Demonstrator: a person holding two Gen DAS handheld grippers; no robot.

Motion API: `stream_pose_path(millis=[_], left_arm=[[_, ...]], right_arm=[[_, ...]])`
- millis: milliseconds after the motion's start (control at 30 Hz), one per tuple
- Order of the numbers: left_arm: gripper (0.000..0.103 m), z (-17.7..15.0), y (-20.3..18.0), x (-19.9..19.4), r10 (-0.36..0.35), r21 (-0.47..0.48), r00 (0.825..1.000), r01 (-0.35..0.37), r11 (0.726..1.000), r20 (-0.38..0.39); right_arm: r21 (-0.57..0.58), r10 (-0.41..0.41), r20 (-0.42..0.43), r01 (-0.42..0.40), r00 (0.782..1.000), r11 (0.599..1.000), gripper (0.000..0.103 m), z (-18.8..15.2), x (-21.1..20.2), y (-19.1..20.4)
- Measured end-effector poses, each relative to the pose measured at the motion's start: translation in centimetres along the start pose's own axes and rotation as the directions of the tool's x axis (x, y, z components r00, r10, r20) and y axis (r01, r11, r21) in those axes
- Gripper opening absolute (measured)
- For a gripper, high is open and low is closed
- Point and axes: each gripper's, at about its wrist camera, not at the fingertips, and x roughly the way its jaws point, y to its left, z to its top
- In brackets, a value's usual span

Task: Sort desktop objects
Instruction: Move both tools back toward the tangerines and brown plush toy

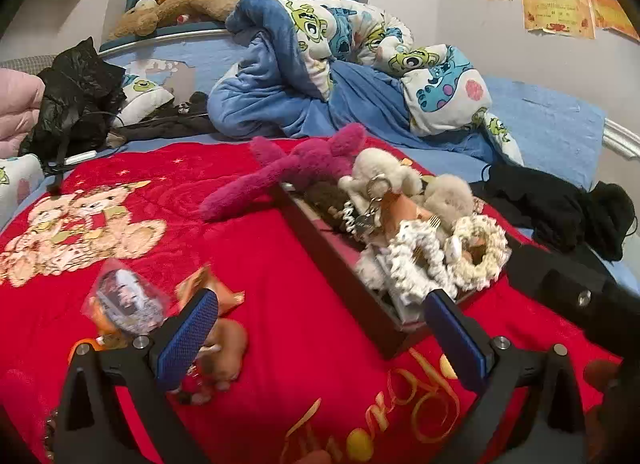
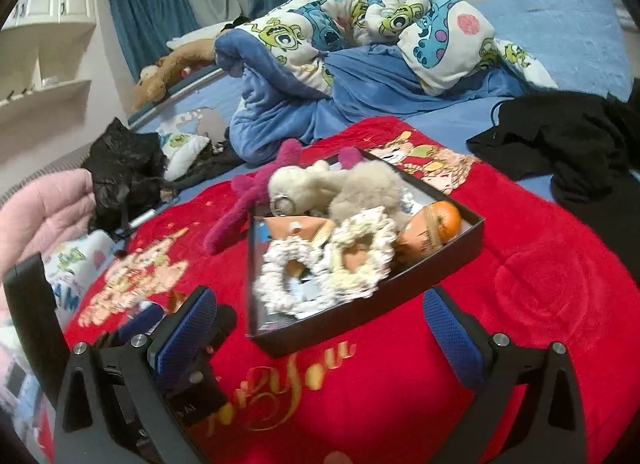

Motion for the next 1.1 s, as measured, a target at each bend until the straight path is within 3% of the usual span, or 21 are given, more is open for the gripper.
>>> stream_pose_path(millis=[267,333,433,500,867,1100], left_arm=[[0.103,-0.7,3.3,-3.2,0.012,-0.029,1.000,-0.013,1.000,-0.008],[0.103,-0.9,4.1,-4.1,0.045,0.003,0.999,-0.045,0.999,-0.001],[0.103,-1.3,5.2,-5.4,0.164,0.096,0.986,-0.167,0.981,0.038],[0.103,-1.4,6.2,-6.0,0.189,0.106,0.981,-0.193,0.976,0.039],[0.103,-1.3,13.4,-8.6,0.202,-0.057,0.979,-0.201,0.978,0.019],[0.103,-1.8,15.5,-8.3,0.219,-0.064,0.976,-0.219,0.974,-0.005]], right_arm=[[-0.012,0.050,0.004,-0.050,0.999,0.999,0.103,-0.7,-0.7,2.5],[-0.006,0.059,0.004,-0.059,0.998,0.998,0.103,-0.8,-0.8,2.8],[0.020,0.087,0.007,-0.087,0.996,0.996,0.103,-0.9,-0.7,3.4],[0.030,0.101,0.009,-0.101,0.995,0.994,0.103,-1.0,-0.6,3.9],[-0.004,0.210,-0.014,-0.210,0.978,0.978,0.103,-1.9,1.5,10.4],[-0.032,0.233,-0.058,-0.235,0.971,0.971,0.103,-2.9,3.5,13.5]])
